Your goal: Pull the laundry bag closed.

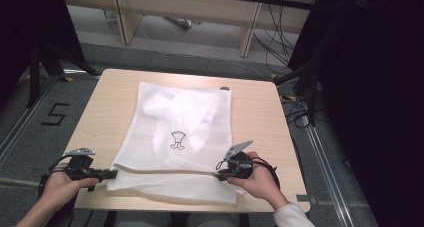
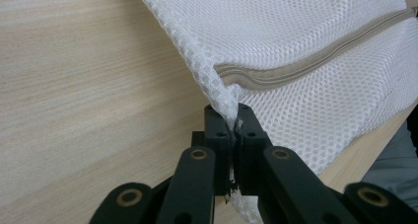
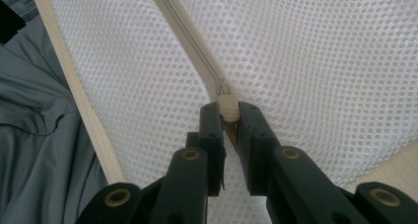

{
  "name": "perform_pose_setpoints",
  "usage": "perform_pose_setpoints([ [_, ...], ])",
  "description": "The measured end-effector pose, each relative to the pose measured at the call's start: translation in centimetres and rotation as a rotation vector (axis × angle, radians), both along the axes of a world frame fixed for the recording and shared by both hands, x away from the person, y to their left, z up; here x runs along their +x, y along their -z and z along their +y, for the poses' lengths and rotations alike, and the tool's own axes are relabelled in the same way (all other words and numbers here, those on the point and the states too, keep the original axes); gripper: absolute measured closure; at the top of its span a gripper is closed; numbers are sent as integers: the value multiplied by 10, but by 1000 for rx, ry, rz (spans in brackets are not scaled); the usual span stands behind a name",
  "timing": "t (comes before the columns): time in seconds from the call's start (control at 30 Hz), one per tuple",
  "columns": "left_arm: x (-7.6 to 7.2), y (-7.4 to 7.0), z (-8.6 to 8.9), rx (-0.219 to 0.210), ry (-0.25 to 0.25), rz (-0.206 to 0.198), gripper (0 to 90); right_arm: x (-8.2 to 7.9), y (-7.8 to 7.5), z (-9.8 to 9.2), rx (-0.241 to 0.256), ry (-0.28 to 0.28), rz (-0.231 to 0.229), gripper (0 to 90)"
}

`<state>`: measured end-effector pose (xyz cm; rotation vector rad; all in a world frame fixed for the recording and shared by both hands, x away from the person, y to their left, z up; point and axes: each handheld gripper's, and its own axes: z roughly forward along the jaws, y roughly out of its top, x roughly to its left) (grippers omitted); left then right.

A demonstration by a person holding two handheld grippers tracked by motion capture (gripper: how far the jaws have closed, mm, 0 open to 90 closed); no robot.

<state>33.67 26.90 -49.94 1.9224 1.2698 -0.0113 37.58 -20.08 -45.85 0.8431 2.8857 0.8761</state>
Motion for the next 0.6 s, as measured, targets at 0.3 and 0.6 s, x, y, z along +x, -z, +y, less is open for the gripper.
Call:
perform_pose_setpoints([
  [0.3, 0, 0, 0, -2, -2, 0, 861, -2, 0, -5, -7, 37, 11, 823],
  [0.6, 0, 0, 0, -3, -1, -1, 861, -2, -1, -7, -17, 45, 0, 823],
])
